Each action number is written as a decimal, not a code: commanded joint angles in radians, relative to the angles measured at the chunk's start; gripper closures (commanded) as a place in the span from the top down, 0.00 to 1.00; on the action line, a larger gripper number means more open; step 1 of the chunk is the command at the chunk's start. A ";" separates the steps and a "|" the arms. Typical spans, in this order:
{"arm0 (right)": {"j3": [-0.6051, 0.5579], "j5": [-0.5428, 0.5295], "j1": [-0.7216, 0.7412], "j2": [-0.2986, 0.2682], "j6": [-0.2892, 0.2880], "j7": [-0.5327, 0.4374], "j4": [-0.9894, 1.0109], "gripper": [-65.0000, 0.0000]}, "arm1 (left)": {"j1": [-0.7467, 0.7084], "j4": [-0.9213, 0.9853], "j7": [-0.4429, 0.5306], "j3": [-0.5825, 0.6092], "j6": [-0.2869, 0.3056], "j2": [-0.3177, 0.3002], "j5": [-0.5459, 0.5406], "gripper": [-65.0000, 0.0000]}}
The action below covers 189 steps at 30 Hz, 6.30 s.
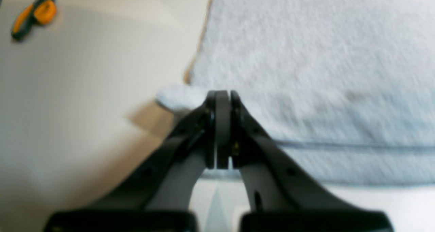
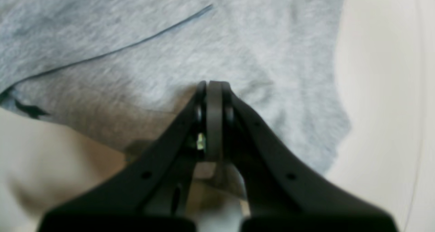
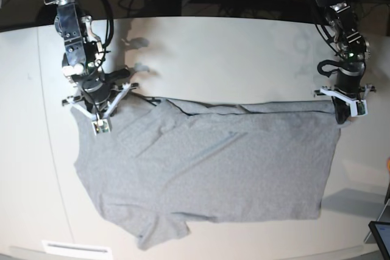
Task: Fold the T-shirt properly
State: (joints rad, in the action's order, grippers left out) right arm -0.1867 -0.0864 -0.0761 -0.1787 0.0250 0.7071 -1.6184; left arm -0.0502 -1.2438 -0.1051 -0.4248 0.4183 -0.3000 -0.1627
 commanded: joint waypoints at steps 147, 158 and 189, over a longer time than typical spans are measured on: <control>0.006 0.015 -0.179 -0.003 0.006 -0.080 -0.214 0.42 | 0.135 0.055 -0.480 -0.092 0.001 -0.075 -0.456 0.20; 0.008 0.015 -0.181 -0.003 0.006 -0.080 -0.214 0.42 | 0.135 0.055 -0.480 -0.090 0.001 -0.074 -0.456 0.00; 0.005 0.015 -0.184 -0.003 0.006 -0.074 -0.213 0.42 | 0.349 0.260 -0.364 0.027 -0.002 -0.077 -0.326 0.00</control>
State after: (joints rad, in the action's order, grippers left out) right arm -0.1837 -0.0746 -0.2687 -0.1787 0.0273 0.6529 -1.8164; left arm 0.2745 -0.9676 -0.4957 -0.3958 0.4103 -0.3580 -0.4713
